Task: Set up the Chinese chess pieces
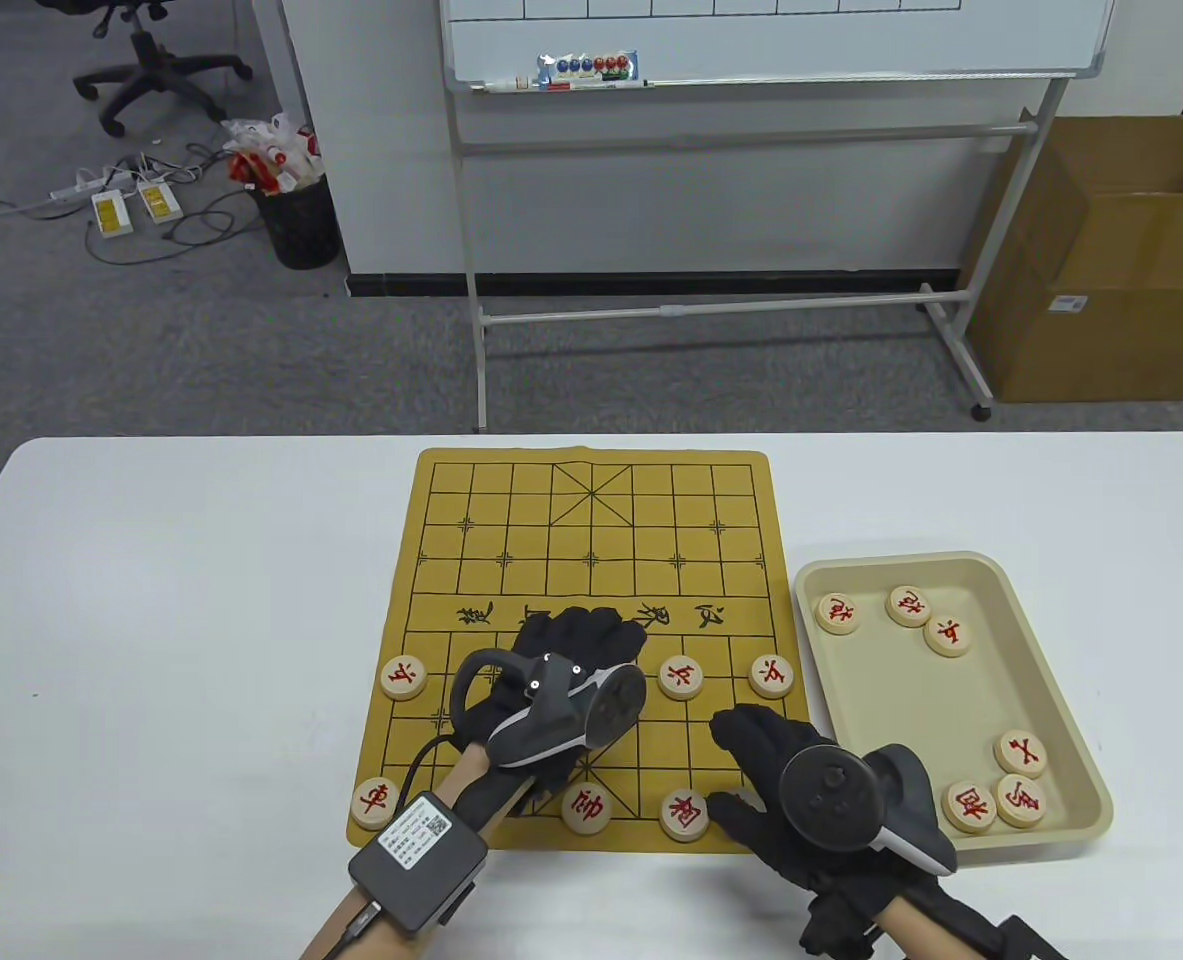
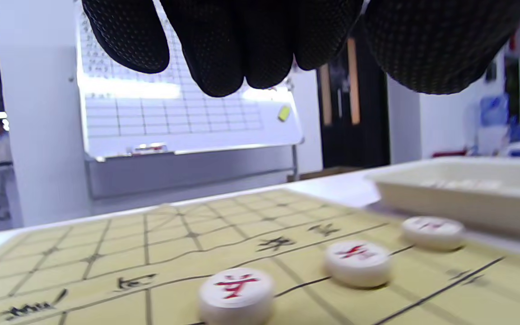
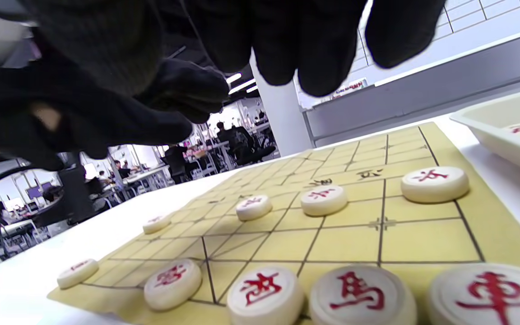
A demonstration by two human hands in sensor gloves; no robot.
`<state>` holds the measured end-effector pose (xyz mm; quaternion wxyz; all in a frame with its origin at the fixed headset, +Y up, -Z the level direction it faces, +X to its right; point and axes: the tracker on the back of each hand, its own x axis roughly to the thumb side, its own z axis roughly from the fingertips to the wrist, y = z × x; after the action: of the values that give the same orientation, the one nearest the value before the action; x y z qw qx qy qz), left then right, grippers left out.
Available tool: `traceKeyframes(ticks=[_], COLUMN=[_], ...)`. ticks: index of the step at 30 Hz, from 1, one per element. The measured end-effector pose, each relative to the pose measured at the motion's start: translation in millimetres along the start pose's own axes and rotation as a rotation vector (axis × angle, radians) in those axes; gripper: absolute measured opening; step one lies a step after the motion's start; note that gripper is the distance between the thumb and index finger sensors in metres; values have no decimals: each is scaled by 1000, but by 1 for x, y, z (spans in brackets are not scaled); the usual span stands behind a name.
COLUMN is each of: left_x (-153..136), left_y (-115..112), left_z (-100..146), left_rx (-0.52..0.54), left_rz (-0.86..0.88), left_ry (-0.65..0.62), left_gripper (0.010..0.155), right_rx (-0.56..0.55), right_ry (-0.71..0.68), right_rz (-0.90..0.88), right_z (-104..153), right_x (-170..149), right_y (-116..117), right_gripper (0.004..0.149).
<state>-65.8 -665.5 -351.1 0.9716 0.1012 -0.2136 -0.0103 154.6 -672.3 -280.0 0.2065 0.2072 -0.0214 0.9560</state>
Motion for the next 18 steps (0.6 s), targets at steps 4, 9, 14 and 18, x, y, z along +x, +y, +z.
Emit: traceKeyframes(ticks=[4, 9, 14, 18], left_x=[5, 8, 10, 13], left_y=[5, 0, -10, -13], left_z=[27, 54, 65, 69], left_rx=[7, 40, 25, 51], left_rz=[119, 219, 345, 285], left_ry=[-28, -41, -37, -61], left_gripper=[81, 79, 81, 81], right_rx=[-37, -32, 19, 25], right_ry=[-13, -22, -43, -62], right_rz=[-35, -53, -69, -47], right_z=[0, -1, -2, -3], right_x=[-1, -2, 0, 1], right_y=[1, 7, 16, 21], right_gripper=[79, 81, 84, 84])
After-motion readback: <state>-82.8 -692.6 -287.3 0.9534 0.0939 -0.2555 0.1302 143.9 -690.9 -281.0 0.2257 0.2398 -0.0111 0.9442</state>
